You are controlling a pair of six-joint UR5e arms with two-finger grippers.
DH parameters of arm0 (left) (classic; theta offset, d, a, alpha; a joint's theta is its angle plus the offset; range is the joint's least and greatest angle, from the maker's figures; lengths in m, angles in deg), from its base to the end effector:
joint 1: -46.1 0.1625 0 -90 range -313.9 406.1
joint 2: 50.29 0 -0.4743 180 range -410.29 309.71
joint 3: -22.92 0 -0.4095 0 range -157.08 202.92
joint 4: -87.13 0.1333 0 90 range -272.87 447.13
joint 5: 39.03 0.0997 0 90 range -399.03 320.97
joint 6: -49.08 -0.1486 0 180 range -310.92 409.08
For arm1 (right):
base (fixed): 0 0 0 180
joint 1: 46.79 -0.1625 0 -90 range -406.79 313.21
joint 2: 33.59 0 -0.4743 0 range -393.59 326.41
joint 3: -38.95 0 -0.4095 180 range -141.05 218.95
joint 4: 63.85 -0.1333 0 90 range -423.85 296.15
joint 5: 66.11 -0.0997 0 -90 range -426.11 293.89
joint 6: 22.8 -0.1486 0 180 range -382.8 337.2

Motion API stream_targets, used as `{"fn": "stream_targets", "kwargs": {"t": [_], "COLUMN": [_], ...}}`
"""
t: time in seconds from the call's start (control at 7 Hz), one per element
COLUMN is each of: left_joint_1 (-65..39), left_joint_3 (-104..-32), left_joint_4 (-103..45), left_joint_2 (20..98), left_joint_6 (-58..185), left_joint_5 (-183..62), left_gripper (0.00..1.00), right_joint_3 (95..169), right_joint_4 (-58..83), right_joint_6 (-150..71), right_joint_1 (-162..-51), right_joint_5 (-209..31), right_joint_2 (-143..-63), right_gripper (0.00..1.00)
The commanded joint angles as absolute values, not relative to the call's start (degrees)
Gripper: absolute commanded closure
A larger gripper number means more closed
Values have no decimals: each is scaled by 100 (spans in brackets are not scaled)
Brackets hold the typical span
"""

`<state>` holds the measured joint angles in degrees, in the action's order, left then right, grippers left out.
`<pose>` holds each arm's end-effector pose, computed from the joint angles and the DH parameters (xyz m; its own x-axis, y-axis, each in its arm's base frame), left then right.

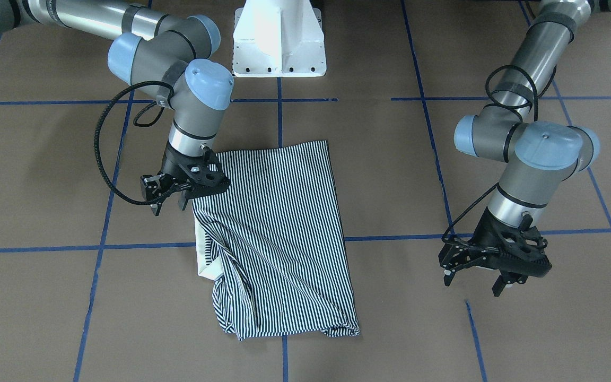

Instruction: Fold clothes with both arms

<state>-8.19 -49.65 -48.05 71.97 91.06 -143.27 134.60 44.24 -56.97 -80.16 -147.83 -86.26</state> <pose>0.4022 -0.7252 0.4444 0.6878 0.2777 -0.6707 0.2264 0.7958 0.5616 -0.5325 -0.5360 0.3519 0.9177 -0.3759 0.1283 0.2926 0.8583 0.4216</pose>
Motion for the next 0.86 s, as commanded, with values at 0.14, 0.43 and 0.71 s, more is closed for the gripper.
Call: {"fn": "stream_targets", "kwargs": {"t": [0.14, 0.43, 0.71], "left_joint_1": [-821, -813, -813], "left_joint_3": [-5064, -5134, -5143], "left_joint_4": [-4805, -4796, -4805], "left_joint_2": [7196, 7196, 7188], "left_joint_6": [9074, 9083, 9083], "left_joint_5": [-14327, -14327, -14336], "left_gripper": [0, 0, 0], "right_joint_3": [13677, 13677, 13677], "right_joint_4": [4663, 4663, 4663], "right_joint_6": [-5691, -5682, -5524], "right_joint_1": [-8063, -8072, -8142], "right_joint_5": [-14776, -14759, -14785], "right_joint_2": [-8641, -8641, -8614], "right_gripper": [0, 0, 0]}}
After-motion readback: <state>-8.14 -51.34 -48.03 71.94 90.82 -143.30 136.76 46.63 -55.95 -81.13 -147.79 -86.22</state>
